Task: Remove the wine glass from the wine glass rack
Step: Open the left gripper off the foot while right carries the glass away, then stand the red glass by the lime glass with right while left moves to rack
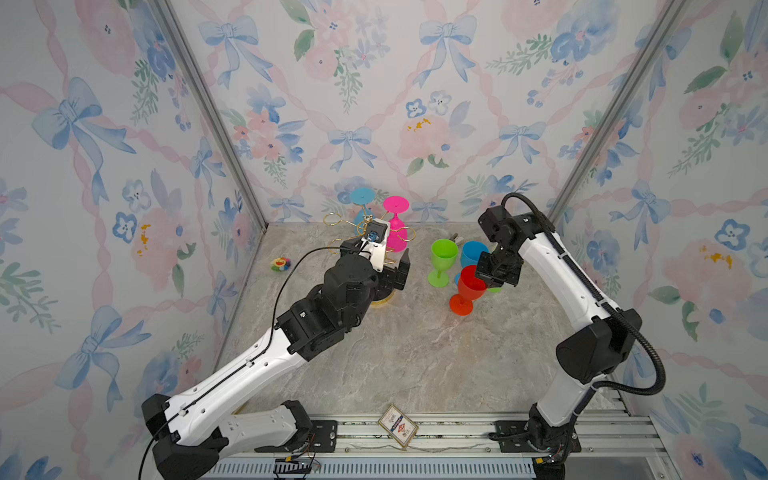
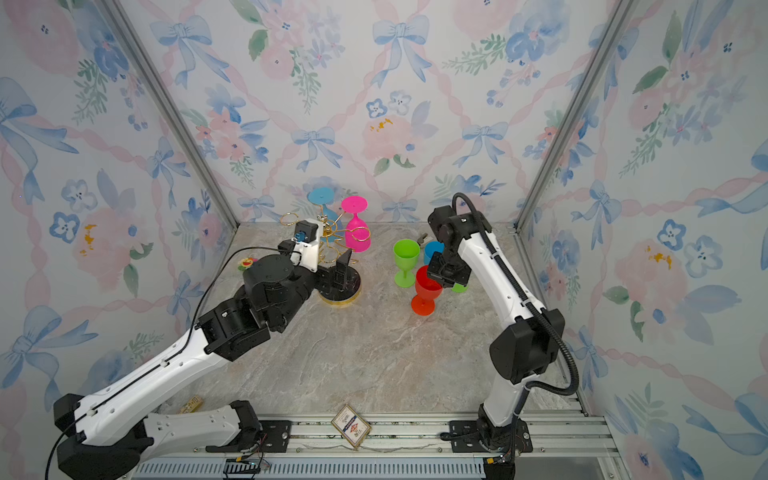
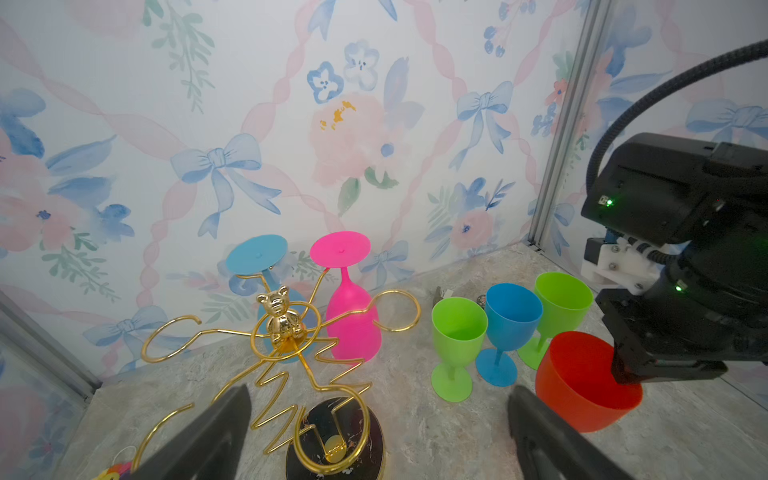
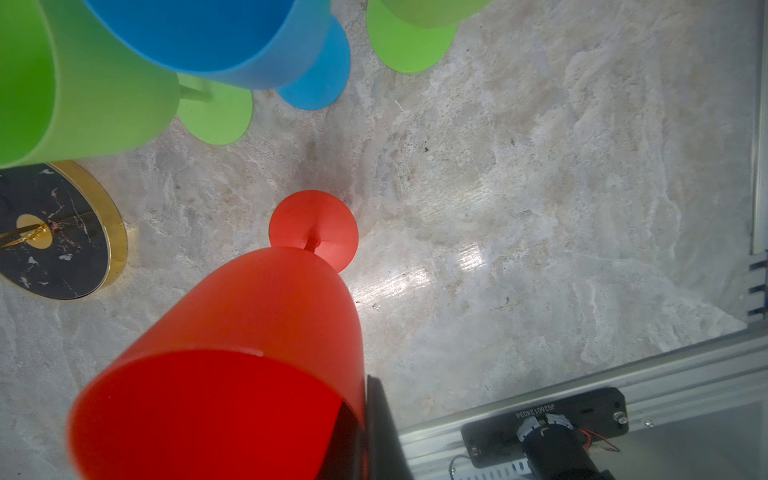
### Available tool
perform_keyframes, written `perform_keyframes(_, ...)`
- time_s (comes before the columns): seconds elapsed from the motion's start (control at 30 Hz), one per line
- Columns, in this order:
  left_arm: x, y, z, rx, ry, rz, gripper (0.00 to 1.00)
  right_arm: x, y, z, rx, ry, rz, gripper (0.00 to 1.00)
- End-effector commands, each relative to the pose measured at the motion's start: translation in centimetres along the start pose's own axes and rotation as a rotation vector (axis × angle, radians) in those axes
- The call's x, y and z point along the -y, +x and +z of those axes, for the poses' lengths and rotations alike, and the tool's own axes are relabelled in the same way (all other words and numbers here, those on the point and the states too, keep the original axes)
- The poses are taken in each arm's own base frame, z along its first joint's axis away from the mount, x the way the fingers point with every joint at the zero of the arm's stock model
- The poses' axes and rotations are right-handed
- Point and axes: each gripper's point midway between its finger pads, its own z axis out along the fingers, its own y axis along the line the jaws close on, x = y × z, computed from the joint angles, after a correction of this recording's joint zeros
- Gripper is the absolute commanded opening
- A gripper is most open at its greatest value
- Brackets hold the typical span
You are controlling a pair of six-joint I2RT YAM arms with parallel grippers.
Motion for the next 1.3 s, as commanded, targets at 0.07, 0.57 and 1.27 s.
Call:
perform_keyframes(0.07, -2.1, 1.2, 0.8, -0.073, -0.013, -0.052, 0.98, -1.6, -0.3, 0.5, 0.004, 0.012, -0.060, 0.00)
perform_keyframes(0.57, -7.9, 0.4, 0.1, -0.087, -0.114, -0.074, 0.98, -5.0, -0.9, 3.1, -0.023, 0.021, -0.137, 0.00)
perform_keyframes(1.27, -9.0, 0.7, 0.0, -0.089, -0.116, -0.089, 0.98, -5.4, -0.1, 5.2, -0.069, 0.025, -0.151, 0.00)
